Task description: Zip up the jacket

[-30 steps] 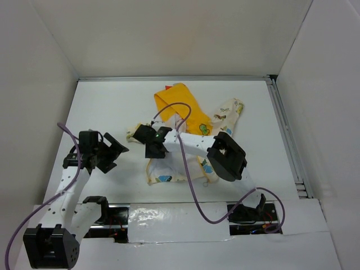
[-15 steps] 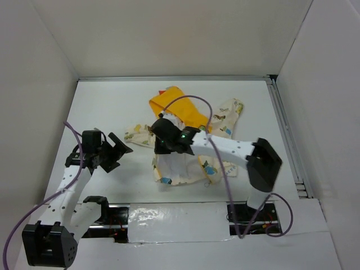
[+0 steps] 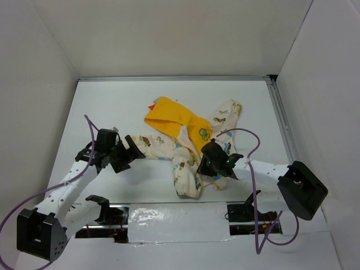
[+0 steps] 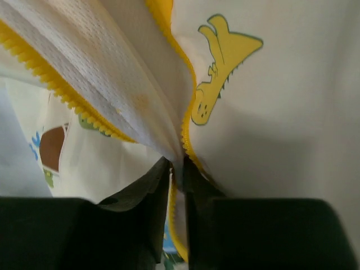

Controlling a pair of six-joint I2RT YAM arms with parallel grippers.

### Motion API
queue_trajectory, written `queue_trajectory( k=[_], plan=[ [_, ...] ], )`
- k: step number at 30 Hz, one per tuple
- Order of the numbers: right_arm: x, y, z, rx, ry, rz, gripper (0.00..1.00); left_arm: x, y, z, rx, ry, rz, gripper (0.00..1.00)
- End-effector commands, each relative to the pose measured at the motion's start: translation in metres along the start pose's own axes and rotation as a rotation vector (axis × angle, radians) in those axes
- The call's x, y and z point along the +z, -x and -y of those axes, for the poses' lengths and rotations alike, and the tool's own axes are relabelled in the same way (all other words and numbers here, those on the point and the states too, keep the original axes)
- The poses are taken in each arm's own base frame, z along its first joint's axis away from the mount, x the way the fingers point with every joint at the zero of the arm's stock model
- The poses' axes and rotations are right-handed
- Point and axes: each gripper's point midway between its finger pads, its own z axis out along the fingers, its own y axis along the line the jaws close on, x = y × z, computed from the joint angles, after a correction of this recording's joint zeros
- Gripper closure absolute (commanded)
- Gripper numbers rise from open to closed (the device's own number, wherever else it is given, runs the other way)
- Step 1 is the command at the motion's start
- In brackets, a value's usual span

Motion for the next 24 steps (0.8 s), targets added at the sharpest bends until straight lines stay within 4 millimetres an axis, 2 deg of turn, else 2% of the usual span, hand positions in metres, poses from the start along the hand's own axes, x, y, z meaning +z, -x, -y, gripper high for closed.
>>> queue_trajectory(
  k=[1,2,4,7,8,9,11,12,13,15,16,17,19,20,22,24],
  plan=[
    [-0.005,0.016,-0.005,0.056,0.008,0.084,0.75,-0.004,-0.001,0.033,0.093,-0.081,0.004,0.01],
    [-0.006,0.018,-0.002,0.06,-0.006,0.095,0.69,0.0,-0.004,0.034,0.107,-0.063,-0.009,0.01],
    [-0.009,0.023,0.0,0.044,-0.029,0.111,0.56,0.001,-0.017,0.05,0.163,-0.083,-0.043,0.01],
    [-0.022,0.03,-0.013,0.0,0.007,0.145,0.35,0.008,-0.039,0.069,0.25,-0.109,-0.112,0.01],
    [-0.031,0.031,-0.019,-0.016,0.024,0.156,0.28,0.013,-0.055,0.077,0.292,-0.135,-0.169,0.01],
    [-0.038,0.034,-0.024,-0.025,0.035,0.171,0.27,0.014,-0.061,0.086,0.325,-0.158,-0.184,0.01],
    [-0.05,0.039,-0.017,-0.016,-0.002,0.203,0.26,0.026,-0.08,0.091,0.374,-0.145,-0.23,0.01],
    [-0.057,0.044,-0.017,-0.002,-0.011,0.223,0.25,0.029,-0.081,0.098,0.39,-0.145,-0.227,0.01],
    [-0.064,0.051,-0.014,0.022,-0.019,0.259,0.23,0.04,-0.089,0.095,0.405,-0.108,-0.259,0.01],
    [-0.069,0.053,-0.004,0.047,-0.049,0.275,0.02,0.047,-0.1,0.104,0.43,-0.084,-0.28,0.01],
    [-0.073,0.054,0.005,0.064,-0.074,0.289,0.0,0.06,-0.106,0.097,0.435,-0.031,-0.305,0.01],
    [-0.075,0.055,0.012,0.084,-0.094,0.297,0.0,0.063,-0.11,0.105,0.45,-0.027,-0.31,0.01],
    [-0.078,0.062,0.025,0.156,-0.125,0.33,0.0,0.08,-0.119,0.1,0.467,0.027,-0.342,0.01],
    [-0.077,0.062,0.031,0.163,-0.138,0.335,0.0,0.083,-0.12,0.109,0.476,0.017,-0.345,0.06],
    [-0.081,0.068,0.039,0.211,-0.149,0.358,0.0,0.098,-0.125,0.108,0.492,0.031,-0.371,0.12],
    [-0.082,0.07,0.043,0.21,-0.147,0.367,0.0,0.108,-0.119,0.114,0.492,0.029,-0.362,0.19]
  ],
)
